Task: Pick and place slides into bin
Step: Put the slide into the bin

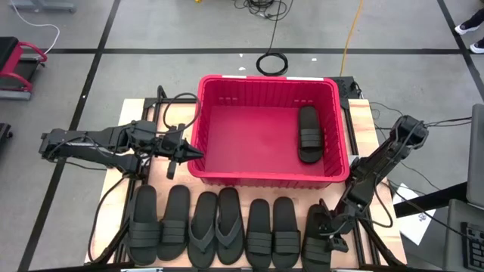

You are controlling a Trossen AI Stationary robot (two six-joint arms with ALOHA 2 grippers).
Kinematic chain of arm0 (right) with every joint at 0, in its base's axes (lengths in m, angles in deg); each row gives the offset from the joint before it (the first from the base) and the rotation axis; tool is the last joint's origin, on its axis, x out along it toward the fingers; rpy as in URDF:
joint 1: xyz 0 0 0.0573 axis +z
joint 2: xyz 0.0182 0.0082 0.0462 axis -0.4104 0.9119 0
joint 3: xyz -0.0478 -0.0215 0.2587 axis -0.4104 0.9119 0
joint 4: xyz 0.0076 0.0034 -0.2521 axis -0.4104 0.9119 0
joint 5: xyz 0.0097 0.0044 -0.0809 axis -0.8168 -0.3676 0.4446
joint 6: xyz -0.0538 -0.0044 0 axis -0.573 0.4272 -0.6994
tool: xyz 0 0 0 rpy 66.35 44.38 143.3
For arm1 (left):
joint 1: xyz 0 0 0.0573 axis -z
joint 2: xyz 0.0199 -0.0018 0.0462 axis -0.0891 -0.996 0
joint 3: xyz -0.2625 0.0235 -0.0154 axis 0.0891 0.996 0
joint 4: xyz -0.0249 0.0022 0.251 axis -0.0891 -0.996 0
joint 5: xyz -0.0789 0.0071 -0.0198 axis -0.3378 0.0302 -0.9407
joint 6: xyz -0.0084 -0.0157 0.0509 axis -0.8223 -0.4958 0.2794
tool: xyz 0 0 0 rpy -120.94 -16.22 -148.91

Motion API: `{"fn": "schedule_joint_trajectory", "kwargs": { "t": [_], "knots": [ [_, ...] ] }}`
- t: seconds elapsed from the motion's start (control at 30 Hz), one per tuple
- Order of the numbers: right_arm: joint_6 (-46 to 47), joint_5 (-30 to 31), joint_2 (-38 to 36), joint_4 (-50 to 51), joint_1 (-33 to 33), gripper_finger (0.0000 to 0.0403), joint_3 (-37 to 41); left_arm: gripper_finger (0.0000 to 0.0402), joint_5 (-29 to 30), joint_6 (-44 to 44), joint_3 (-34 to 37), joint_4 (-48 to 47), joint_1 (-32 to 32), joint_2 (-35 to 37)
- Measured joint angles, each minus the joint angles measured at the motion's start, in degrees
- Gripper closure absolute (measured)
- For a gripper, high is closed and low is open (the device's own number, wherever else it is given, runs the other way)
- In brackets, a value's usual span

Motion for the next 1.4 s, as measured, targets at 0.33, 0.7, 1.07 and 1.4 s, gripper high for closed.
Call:
{"fn": "schedule_joint_trajectory", "kwargs": {
  "t": [0.33,0.7,1.07,1.4],
  "knots": [
    [-0.2,-0.35,4.98,-6.46,0.0,0.0239,-0.04,0.0376,0.71,0.09,0.0,-0.04,0.0,0.0],
    [2.44,-4.25,4.02,-18.13,-0.03,0.0391,0.03,0.0376,1.2,0.59,0.0,-0.11,0.0,0.0],
    [-2.81,-4.81,1.02,-8.22,0.0,0.0398,-13.16,0.0376,1.16,0.57,0.0,-0.15,0.0,0.0],
    [-10.76,-5.81,1.02,21.35,-0.04,0.0398,-31.35,0.0376,1.29,0.09,0.0,-0.04,0.0,0.0]
  ]
}}
